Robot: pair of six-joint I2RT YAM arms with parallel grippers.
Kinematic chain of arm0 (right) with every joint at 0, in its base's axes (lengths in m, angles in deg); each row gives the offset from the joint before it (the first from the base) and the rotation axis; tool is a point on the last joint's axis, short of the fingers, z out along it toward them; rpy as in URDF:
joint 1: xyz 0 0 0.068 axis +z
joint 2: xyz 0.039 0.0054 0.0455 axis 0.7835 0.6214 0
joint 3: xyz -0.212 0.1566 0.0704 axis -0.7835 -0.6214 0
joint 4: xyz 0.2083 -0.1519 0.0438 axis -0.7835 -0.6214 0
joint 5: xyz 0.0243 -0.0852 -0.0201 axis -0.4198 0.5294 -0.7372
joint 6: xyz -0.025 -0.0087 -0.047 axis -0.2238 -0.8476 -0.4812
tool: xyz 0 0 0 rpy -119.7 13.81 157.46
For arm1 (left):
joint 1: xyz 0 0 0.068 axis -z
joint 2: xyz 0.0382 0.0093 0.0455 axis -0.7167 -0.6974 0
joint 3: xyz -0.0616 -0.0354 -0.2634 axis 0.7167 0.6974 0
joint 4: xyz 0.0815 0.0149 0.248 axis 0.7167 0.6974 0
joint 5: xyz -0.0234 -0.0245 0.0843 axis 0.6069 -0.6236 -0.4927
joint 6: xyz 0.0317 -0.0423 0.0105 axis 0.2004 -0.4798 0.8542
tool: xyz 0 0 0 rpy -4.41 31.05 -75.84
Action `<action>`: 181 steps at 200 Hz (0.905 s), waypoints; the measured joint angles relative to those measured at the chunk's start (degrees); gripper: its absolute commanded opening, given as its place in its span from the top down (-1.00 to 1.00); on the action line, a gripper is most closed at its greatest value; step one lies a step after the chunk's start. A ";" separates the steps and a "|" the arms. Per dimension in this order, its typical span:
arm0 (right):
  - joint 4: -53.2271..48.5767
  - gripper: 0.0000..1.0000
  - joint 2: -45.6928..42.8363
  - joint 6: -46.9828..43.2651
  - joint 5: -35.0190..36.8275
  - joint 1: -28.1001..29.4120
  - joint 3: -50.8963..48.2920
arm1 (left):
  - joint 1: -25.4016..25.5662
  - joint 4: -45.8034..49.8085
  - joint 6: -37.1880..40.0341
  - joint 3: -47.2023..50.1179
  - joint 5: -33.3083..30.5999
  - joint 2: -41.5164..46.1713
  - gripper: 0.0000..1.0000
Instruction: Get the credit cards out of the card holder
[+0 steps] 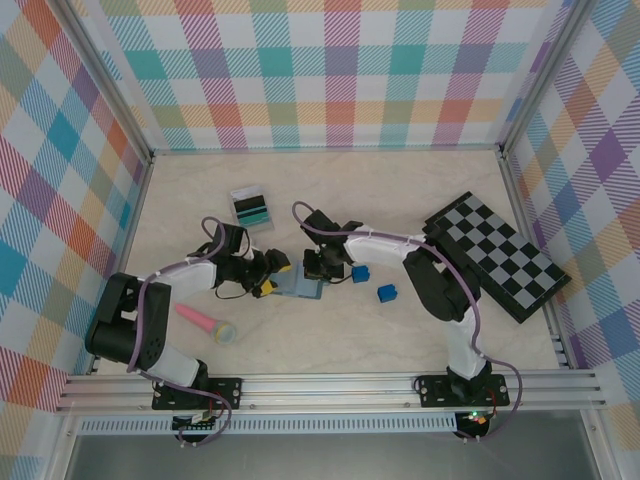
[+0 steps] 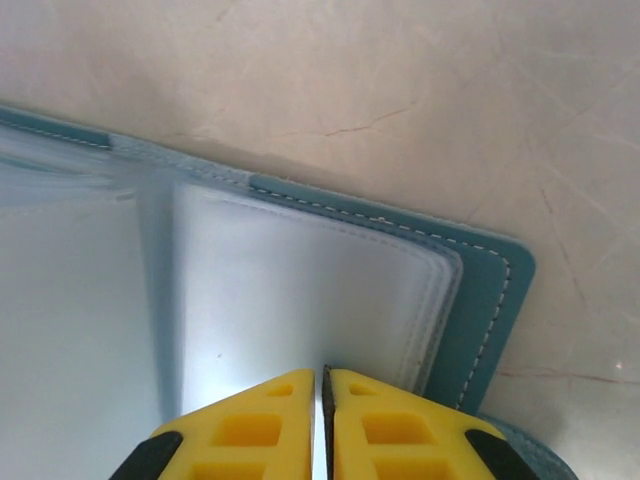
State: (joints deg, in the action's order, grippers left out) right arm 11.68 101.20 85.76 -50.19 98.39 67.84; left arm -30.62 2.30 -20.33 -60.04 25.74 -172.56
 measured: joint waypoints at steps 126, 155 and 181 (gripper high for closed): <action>-0.22 0.76 0.55 -0.24 0.66 -0.28 0.72 | 0.09 14.97 9.90 -8.20 -10.05 -1.57 0.02; -0.22 0.76 0.57 -0.24 0.66 -0.28 0.76 | 0.09 14.82 10.12 -8.20 -9.77 -3.21 0.02; -0.22 0.76 0.57 -0.24 0.63 -0.28 0.76 | 0.09 14.82 10.56 -8.20 -9.40 -4.42 -0.07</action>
State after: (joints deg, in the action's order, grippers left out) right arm 11.46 101.77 85.52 -49.56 98.10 68.61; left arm -30.53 17.12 -9.78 -68.23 16.34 -176.98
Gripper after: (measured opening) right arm 0.121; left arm 0.517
